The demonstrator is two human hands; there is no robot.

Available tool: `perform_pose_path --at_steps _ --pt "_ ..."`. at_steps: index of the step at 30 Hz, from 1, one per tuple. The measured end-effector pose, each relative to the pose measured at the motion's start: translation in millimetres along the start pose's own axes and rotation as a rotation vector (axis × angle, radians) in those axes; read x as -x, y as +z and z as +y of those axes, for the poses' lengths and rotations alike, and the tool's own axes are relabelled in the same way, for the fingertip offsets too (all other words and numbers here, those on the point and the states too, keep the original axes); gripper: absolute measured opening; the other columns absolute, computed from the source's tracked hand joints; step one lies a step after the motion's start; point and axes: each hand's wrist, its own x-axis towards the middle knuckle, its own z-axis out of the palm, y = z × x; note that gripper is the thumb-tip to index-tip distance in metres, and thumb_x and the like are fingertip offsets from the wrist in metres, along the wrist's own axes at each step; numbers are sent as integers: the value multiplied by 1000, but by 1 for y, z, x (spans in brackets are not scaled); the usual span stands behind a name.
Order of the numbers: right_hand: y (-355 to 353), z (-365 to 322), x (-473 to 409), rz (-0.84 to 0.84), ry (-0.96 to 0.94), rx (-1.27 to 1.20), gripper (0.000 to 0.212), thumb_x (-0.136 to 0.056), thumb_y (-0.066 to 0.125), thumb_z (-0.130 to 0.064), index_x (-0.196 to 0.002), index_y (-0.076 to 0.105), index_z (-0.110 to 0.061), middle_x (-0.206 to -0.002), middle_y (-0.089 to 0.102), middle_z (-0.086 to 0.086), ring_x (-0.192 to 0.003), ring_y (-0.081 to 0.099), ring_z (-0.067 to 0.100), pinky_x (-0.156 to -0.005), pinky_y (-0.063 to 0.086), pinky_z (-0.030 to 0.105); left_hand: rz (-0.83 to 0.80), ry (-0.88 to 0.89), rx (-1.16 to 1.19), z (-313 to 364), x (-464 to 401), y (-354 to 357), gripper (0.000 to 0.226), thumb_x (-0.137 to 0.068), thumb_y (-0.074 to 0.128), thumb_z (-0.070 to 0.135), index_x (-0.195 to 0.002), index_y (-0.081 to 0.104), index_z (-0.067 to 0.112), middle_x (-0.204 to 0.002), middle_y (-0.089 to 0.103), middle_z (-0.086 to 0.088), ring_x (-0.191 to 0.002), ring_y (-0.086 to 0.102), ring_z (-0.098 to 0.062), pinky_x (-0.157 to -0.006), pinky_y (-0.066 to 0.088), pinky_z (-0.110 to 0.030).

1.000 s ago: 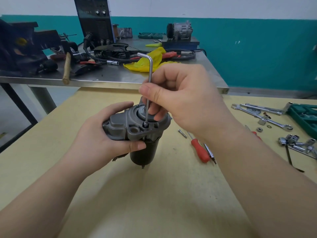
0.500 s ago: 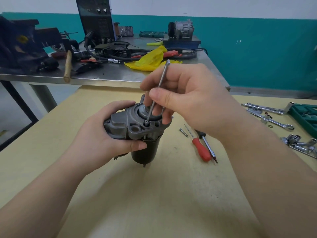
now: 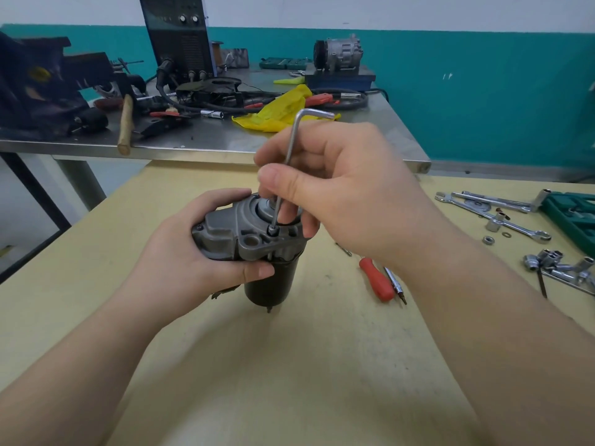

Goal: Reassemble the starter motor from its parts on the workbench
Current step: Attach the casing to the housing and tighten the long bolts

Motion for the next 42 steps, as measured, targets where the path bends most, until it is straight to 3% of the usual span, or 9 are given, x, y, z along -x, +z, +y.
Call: perform_pose_path --at_steps 5,15,18,21,24,27,32,37,42 --pt "-6 -1 0 -101 30 -37 17 -104 62 -4 -96 71 -16 -83 76 6 -69 76 20 -54 60 29 6 -13 8 3 1 1 87 -40 98 30 -119 69 52 -104 77 21 -90 75 -4 -56 56 -13" --pt "18 2 3 183 6 1 18 -95 79 -18 -84 68 -9 -64 71 8 -51 71 16 -43 55 26 10 10 -7 0 1 0 85 -40 99 34 -116 69 55 -108 77 23 -95 74 1 -63 56 -11" --pt "17 1 3 175 -58 67 15 -95 78 -21 -106 69 -16 -69 72 5 -59 73 17 -52 59 36 8 8 2 -1 1 0 84 -40 99 33 -116 70 57 -107 78 21 -95 75 0 -62 56 -11" --pt "18 0 4 185 -161 108 66 -96 75 -15 -153 45 -29 -68 66 6 -65 69 22 -65 61 42 9 8 5 0 0 1 83 -39 98 34 -111 69 63 -104 78 23 -92 75 1 -60 56 -11" --pt "23 0 6 187 -306 138 73 -100 64 -4 -164 35 -24 -64 54 10 -59 56 26 -64 57 40 7 19 -13 0 0 1 83 -39 99 35 -110 68 65 -105 77 25 -93 75 3 -61 56 -10" --pt "27 3 5 193 -319 75 67 -103 57 -1 -163 37 -22 -70 54 18 -58 55 31 -58 55 41 10 17 -19 0 0 1 84 -39 99 36 -111 67 65 -107 77 25 -95 75 2 -62 57 -11" --pt "27 1 4 181 -324 17 51 -103 55 1 -151 52 -17 -71 57 6 -58 57 27 -59 54 36 12 25 -33 -1 0 1 82 -39 98 38 -108 66 68 -104 76 26 -92 74 2 -59 56 -11" --pt "16 -2 4 81 -326 -102 32 -105 51 -25 -135 58 -14 -71 60 20 -52 56 29 -46 46 30 9 19 -35 -5 -1 2 83 -51 105 13 -109 69 61 -101 78 19 -85 77 -7 -56 59 -18" --pt "13 -9 -1 52 -290 -193 15 -110 49 -21 -107 63 -15 -72 63 20 -46 59 20 -45 42 16 -10 8 16 -2 -1 1 83 -42 100 32 -113 68 61 -108 77 22 -95 76 -2 -60 58 -14"
